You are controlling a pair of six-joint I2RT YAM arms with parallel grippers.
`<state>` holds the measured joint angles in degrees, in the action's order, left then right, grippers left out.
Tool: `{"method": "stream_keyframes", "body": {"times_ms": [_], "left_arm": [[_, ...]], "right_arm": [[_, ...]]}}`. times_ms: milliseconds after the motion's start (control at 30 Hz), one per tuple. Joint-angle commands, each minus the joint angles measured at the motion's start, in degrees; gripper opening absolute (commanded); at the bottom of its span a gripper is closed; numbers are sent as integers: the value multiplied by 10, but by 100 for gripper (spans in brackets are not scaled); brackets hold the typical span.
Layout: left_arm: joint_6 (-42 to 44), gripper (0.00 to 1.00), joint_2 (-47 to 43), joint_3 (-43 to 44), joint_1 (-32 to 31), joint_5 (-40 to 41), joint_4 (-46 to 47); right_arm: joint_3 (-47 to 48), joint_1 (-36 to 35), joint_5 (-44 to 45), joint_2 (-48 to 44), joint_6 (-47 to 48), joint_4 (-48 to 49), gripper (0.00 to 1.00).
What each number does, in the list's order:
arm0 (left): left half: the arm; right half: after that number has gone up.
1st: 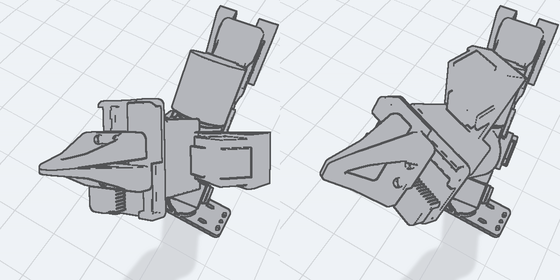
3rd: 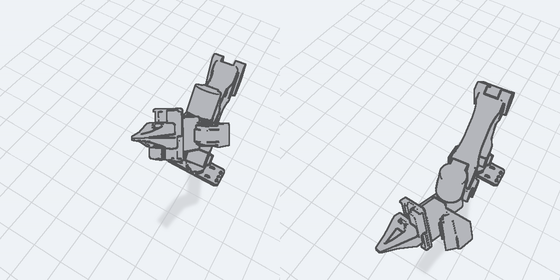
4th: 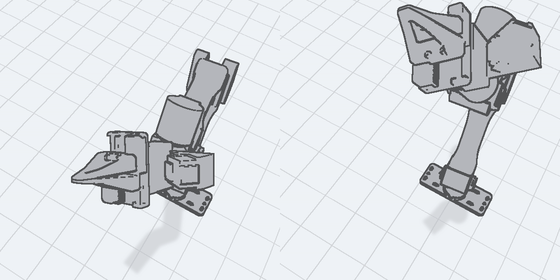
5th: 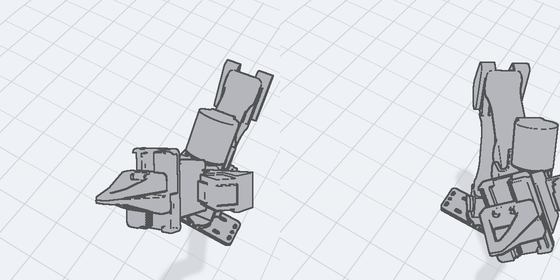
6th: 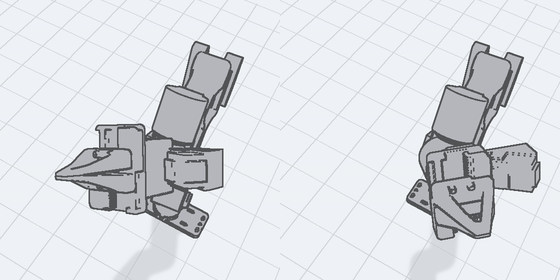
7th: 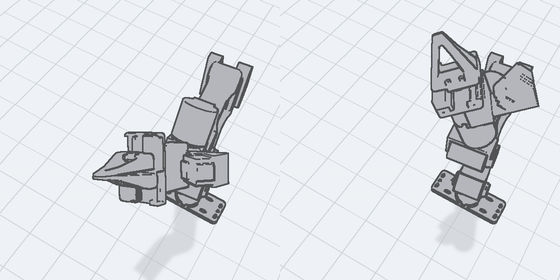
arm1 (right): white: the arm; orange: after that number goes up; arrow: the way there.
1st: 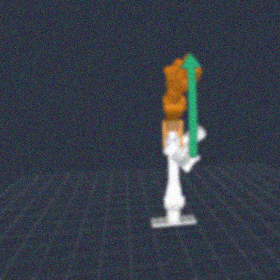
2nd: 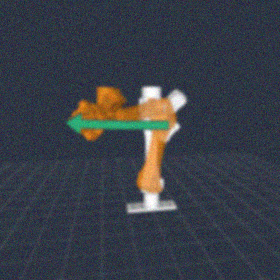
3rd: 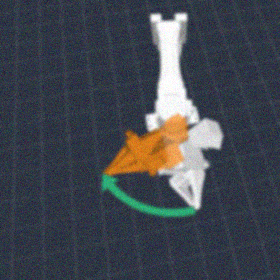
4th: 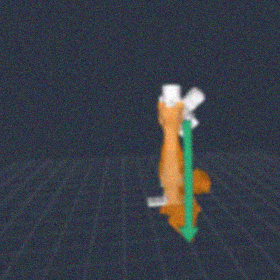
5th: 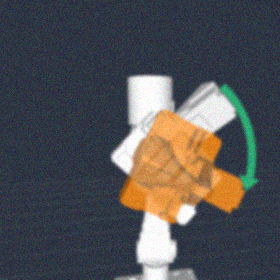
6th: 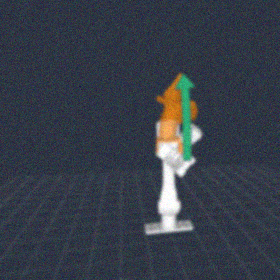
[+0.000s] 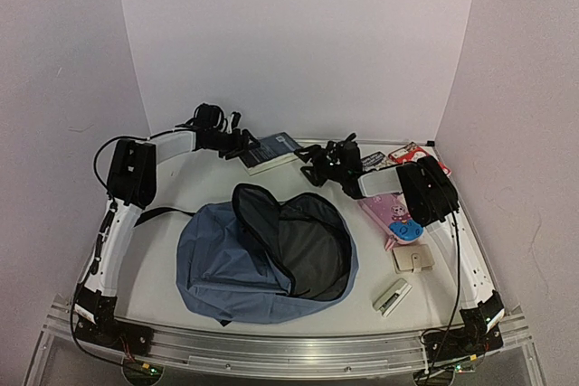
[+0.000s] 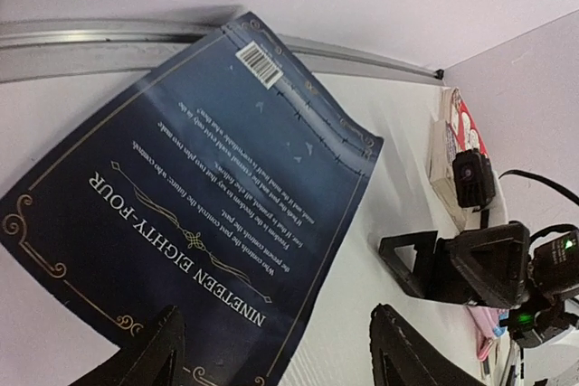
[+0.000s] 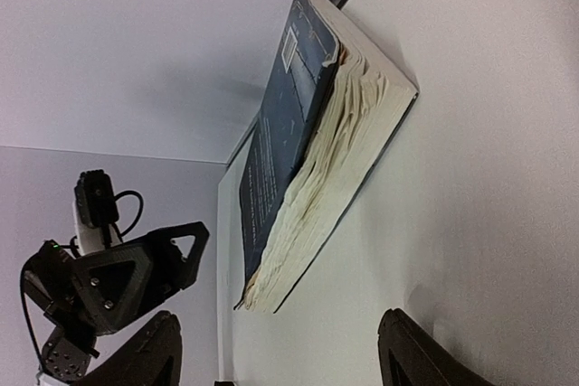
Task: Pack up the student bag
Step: Adjust the book at the center of the board.
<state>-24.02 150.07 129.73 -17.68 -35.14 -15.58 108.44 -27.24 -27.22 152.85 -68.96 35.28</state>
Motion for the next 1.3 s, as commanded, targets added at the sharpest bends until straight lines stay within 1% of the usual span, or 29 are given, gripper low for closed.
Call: {"method": "stream_keyframes", "body": {"times_ms": [0, 233, 533, 633, 833, 967, 1067, 1167, 1267], "left_arm": [[-1, 70, 43, 44, -12, -45, 8], [0, 71, 44, -2, -44, -51, -13], [-15, 71, -15, -180, -109, -64, 43], [-29, 71, -44, -223, -114, -60, 82], [-22, 71, -121, -222, -113, -25, 67], [-24, 73, -172, -229, -101, 24, 37], [-33, 74, -201, -245, -75, 74, 13], [-35, 76, -201, -245, -45, 108, -17], [-32, 77, -162, -207, -20, 99, -69]], "right_arm": [[-13, -1, -10, 12, -7, 33, 74], [-65, 0, 5, -19, -1, 43, 75], [-143, 1, 44, -53, -11, 34, 74], [-163, 1, 50, -65, 2, 34, 74], [-174, 0, 47, -78, 17, 24, 74], [-168, 1, 46, -86, 53, -17, 74], [-153, 0, 29, -89, 84, -52, 72], [-139, -1, 30, -94, 121, -95, 72], [-130, -2, 25, -97, 141, -115, 72]]}}
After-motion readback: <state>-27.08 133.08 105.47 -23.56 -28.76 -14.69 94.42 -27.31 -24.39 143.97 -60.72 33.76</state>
